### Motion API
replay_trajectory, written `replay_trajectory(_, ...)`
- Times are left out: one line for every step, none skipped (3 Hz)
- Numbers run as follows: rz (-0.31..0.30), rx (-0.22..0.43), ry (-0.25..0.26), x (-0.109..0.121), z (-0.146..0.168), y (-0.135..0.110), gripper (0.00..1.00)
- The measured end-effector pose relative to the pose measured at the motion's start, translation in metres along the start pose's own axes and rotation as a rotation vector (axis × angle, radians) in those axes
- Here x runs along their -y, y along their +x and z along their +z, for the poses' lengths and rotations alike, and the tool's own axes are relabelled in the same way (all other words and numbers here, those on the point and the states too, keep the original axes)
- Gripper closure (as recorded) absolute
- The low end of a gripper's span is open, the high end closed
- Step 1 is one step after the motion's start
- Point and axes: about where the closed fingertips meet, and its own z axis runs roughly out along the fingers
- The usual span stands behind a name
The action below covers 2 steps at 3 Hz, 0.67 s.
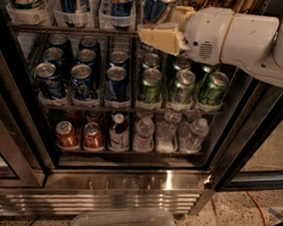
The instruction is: Pick redbull can from top shelf of fridge
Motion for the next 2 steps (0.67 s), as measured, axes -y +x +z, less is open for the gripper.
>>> replay_trajectory(-0.063, 0.021, -0.018, -0.009, -0.002, -0.022, 1.0)
replay_trajectory(-0.133, 0.046, -0.033, -0.025, -0.006, -0.042, 1.0)
